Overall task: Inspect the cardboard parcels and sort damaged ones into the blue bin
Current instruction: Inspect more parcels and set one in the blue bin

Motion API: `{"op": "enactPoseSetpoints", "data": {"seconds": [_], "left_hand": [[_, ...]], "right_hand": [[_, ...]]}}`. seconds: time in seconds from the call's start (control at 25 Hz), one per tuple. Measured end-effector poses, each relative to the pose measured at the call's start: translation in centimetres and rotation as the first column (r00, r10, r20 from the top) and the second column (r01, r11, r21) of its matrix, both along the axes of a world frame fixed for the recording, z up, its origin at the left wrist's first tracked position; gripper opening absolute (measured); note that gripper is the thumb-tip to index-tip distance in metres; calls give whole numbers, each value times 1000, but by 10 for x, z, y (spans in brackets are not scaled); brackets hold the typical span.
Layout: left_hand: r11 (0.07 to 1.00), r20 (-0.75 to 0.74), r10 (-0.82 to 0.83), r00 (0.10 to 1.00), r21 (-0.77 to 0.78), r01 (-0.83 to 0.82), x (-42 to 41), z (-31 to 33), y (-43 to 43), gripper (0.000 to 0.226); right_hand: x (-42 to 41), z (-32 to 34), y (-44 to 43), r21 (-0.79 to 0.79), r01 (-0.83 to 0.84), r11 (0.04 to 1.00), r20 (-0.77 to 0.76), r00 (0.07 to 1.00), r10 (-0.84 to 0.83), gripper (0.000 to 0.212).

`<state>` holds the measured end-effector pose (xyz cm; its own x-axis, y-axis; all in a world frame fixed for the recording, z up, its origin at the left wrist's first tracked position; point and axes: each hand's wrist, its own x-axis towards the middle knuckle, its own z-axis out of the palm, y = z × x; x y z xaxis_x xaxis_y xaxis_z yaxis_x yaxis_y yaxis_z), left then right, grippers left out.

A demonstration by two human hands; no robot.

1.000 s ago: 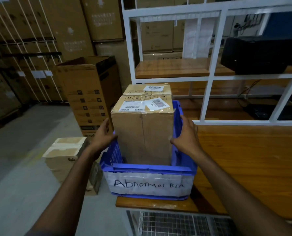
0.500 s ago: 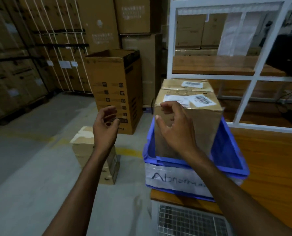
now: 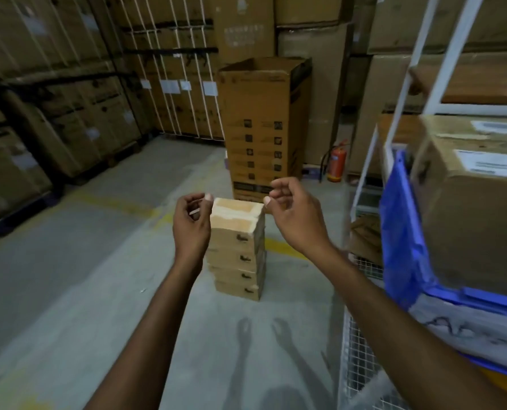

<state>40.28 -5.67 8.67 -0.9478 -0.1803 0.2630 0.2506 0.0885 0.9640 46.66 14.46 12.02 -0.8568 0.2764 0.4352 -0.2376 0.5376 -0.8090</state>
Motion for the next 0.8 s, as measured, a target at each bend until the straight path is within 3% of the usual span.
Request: {"op": "enactPoseSetpoints", "data": {"seconds": [0.32,0.44,0.64,0.8], "left_hand": [[985,142,136,981,84,-148,-121,-60,-43,10],[973,232,176,957,108,-205,-192,-92,-38,25],[953,437,156,886,169,-252,-319,-174,-9,9],[951,593,135,794,148,-272,-389,-248,16,27]], "right_hand": [[-187,-60,-53,81,-40,996,70,997,34,19],[-282,-99,-48,119,-63,991,121,991,48,20],[-435,-183,-21,254,-161,954,350,934,65,32],[-521,-242,-2,369,-281,886,507,860,62,42]]}}
